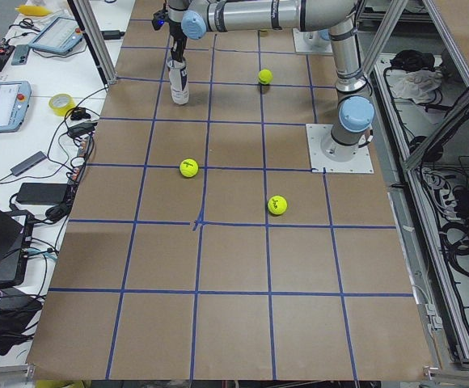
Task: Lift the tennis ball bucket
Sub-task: 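Lift the can with the left gripper and rotate it upright, then set the can upright on the table with the left gripper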
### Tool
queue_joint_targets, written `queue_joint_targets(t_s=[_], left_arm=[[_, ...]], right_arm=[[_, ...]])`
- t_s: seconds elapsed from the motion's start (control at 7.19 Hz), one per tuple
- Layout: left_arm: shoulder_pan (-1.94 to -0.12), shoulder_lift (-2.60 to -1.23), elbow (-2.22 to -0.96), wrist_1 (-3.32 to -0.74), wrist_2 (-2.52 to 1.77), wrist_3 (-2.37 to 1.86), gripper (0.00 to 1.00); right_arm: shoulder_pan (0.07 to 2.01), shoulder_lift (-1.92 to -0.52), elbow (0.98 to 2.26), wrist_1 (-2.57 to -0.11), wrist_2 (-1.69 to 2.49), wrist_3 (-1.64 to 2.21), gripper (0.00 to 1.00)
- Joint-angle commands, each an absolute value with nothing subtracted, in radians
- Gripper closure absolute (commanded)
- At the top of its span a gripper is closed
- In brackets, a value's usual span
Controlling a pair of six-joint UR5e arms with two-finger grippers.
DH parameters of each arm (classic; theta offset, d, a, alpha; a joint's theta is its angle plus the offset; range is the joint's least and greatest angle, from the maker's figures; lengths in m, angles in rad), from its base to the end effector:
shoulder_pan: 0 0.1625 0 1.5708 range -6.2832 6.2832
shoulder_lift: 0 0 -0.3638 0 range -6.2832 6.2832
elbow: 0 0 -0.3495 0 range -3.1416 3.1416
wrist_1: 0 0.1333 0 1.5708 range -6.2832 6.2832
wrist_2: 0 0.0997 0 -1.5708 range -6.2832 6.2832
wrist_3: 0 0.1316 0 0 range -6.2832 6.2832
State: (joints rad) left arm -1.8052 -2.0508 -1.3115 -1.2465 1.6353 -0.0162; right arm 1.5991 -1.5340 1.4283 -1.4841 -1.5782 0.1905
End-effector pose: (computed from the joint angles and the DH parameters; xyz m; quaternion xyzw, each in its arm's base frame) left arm -0.2658 -0.5758 0.2884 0.1070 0.9924 -0.0554 0.0255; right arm 0.1454 -0.4592 0.4332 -0.0810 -0.9967 0.0098 0.0026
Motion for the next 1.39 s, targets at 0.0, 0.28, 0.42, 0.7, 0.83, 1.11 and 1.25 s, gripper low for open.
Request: queue_joint_targets(t_s=[0.0, 0.28, 0.42, 0.7, 0.83, 1.11, 1.25], left_arm=[[-1.833, -2.066, -1.313, -1.25, 1.64, -0.029, 1.0], [-1.833, -2.065, -1.315, -1.249, 1.644, -0.031, 0.01], [-1.833, -2.063, -1.31, -1.247, 1.634, -0.038, 0.0], [-1.836, -2.021, -1.287, -1.258, 1.632, -0.054, 0.0], [-1.841, -1.99, -1.257, -1.313, 1.634, -0.054, 0.0], [-1.847, -1.863, -1.259, -1.529, 1.635, -0.058, 0.0], [-1.844, -1.786, -1.317, -1.567, 1.632, -0.066, 0.0]], right_arm=[[1.6, -1.534, 1.434, -1.485, -1.578, 0.189, 0.0], [1.6, -1.534, 1.437, -1.485, -1.578, 0.189, 0.0], [1.6, -1.534, 1.437, -1.485, -1.578, 0.189, 0.0], [1.598, -1.534, 1.439, -1.496, -1.578, 0.19, 0.0], [1.6, -1.534, 1.439, -1.535, -1.58, 0.189, 0.0], [1.598, -1.534, 1.439, -1.542, -1.58, 0.193, 0.0], [1.598, -1.534, 1.439, -1.54, -1.58, 0.192, 0.0]])
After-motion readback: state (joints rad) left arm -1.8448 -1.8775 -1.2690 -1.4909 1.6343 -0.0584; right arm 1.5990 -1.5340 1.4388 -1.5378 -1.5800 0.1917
